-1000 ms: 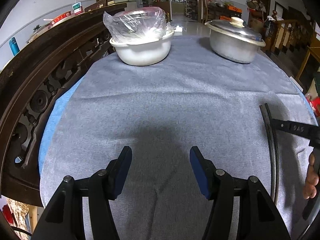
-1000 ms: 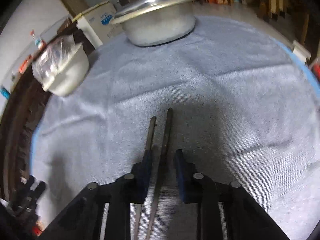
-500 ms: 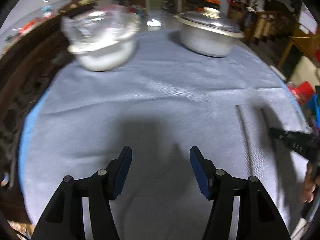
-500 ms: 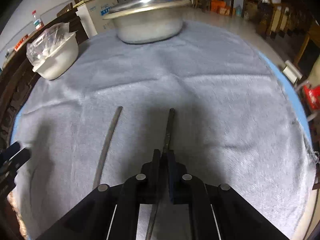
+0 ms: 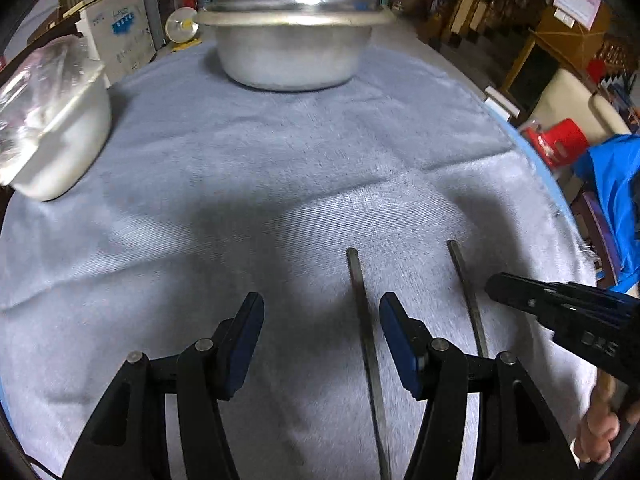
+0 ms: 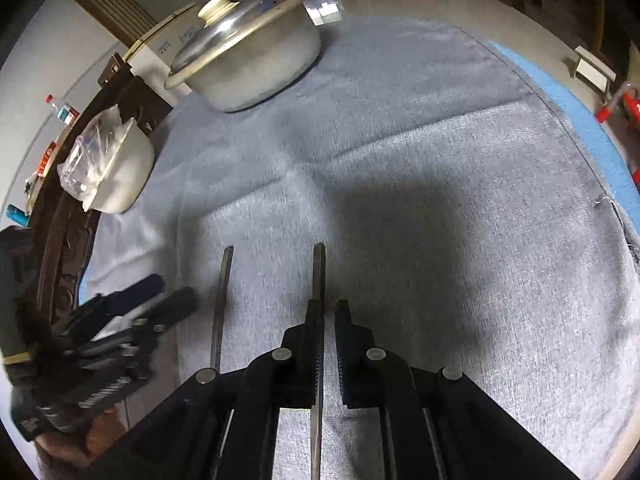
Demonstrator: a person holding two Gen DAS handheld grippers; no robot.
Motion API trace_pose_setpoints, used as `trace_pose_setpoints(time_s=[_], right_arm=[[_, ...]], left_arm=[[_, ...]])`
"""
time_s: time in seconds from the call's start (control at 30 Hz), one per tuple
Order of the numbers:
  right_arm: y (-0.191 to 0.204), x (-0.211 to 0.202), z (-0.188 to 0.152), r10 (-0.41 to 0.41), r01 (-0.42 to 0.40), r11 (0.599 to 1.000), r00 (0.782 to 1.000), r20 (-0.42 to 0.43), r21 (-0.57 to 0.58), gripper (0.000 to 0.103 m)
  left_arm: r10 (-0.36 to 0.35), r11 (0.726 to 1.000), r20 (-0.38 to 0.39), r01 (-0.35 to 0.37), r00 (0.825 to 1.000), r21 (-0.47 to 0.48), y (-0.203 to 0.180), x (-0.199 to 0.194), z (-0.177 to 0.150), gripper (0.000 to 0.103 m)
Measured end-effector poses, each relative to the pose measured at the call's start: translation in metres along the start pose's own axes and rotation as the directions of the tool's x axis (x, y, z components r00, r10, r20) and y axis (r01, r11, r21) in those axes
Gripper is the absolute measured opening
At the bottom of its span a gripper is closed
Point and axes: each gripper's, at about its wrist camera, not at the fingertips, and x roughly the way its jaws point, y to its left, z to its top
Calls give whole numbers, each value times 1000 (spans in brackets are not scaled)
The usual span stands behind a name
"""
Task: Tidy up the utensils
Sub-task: 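Close the left tool on the last chopstick while the right tool holds its chopstick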
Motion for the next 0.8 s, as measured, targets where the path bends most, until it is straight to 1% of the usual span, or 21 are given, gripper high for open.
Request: trace_pose_setpoints(time_s=[0.1, 0.13, 0.17, 0.2, 0.27, 0.33, 0.37, 0.43, 0.5, 0.57, 0.63, 0.67, 0.7, 0.73, 0.77, 0.8], right_arm=[[2, 4, 3, -1, 1, 1000, 1000, 0, 1, 8], [2, 5, 4, -1, 1, 1000, 1000, -2, 4, 8], [2, 7, 6, -4, 4, 1000, 1000, -4, 5, 8], [4, 11, 10, -12, 12, 1000, 1000, -8, 1, 8], [10, 20, 16, -46, 46, 999, 999, -18, -13, 8], [15, 27, 21, -72, 71, 997, 997, -32, -31, 9], [20, 29, 23, -92, 91, 995, 995, -32, -49, 15], [27, 32, 25, -129, 125, 989, 991, -43, -81, 17], [35, 34, 25, -169, 163, 979, 985, -43, -124, 17], [43, 36, 23, -210, 200, 964, 977, -40, -177, 17], [49, 39, 22, -240, 226, 949, 970, -38, -219, 17], [50, 39, 23, -245, 230, 947, 969, -37, -224, 14], [51, 39, 22, -255, 242, 942, 966, -29, -232, 9], [51, 39, 21, -258, 246, 939, 966, -20, -240, 9], [51, 38, 20, -250, 241, 942, 968, -11, -236, 9], [49, 38, 19, -242, 234, 944, 970, -6, -230, 8]], left_arm=[[5, 1000, -24, -5, 1000, 8, -5, 13, 3, 61], [19, 1000, -3, -19, 1000, 18, -7, 13, 4, 61], [20, 1000, -6, -20, 1000, 22, -7, 13, 3, 60], [22, 999, 0, -22, 1000, 29, -8, 12, 3, 57], [45, 997, 5, -45, 999, 58, -9, 12, 3, 44], [63, 993, 8, -64, 998, 96, -9, 12, 4, 37], [58, 994, 5, -58, 998, 97, -7, 12, 5, 36], [47, 995, -13, -45, 999, 91, -2, 12, 9, 35], [51, 992, -23, -48, 998, 114, -4, 15, 12, 35], [61, 989, -20, -58, 998, 136, -7, 16, 13, 39], [57, 990, -16, -54, 998, 129, -7, 18, 17, 40], [52, 991, -11, -50, 999, 123, -7, 19, 18, 40], [51, 992, -3, -50, 999, 120, -8, 20, 18, 40], [53, 992, 11, -54, 999, 117, -7, 20, 18, 36], [56, 991, 22, -58, 998, 120, -9, 21, 18, 24], [57, 990, 30, -60, 998, 125, -10, 21, 17, 18]])
